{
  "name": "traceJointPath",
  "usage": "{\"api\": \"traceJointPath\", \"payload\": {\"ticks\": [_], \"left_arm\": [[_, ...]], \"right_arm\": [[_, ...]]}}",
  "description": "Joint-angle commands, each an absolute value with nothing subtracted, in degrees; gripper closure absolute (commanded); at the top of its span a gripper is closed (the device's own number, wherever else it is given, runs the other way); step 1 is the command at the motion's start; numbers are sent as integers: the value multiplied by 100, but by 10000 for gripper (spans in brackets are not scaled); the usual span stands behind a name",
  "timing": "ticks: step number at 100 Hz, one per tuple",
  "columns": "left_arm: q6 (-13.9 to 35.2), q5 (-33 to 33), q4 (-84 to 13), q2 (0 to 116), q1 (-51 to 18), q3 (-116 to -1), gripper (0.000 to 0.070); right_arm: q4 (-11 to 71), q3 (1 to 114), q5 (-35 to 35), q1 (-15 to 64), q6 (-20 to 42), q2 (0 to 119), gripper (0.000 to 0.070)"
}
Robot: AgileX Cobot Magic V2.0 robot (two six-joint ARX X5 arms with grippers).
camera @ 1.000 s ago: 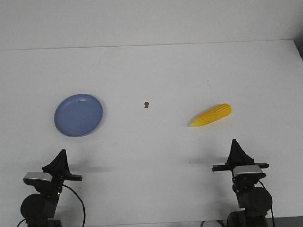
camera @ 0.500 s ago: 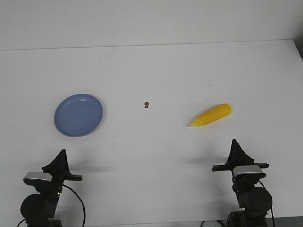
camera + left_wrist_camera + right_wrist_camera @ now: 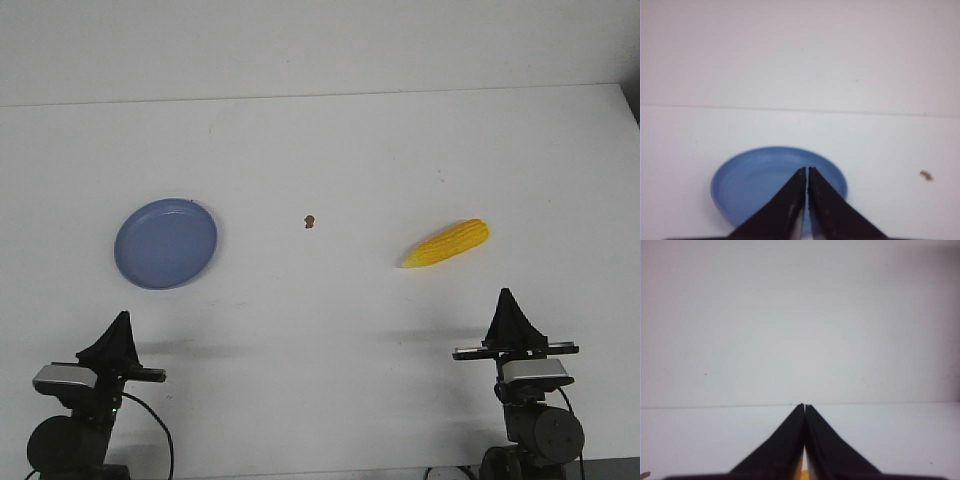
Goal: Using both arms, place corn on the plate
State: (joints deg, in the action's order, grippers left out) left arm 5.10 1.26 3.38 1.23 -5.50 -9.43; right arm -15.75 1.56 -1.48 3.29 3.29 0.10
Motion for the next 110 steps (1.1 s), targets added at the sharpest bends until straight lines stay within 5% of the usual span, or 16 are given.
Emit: {"api": "traceJointPath", "payload": {"ticks": [1,71,110], "left_arm": [[569,84,78,231,-548,-1291,688],[499,-23,-3739,4246,-548,-5905,688],[521,-21,-3885,4711,-548,-6184,688]], "right_arm": [[-1365,440,-152,331,565,10,697],[3634,4709,-150,329,727,2904,697],[3933,5089,-148,331,749,3531,697]]}}
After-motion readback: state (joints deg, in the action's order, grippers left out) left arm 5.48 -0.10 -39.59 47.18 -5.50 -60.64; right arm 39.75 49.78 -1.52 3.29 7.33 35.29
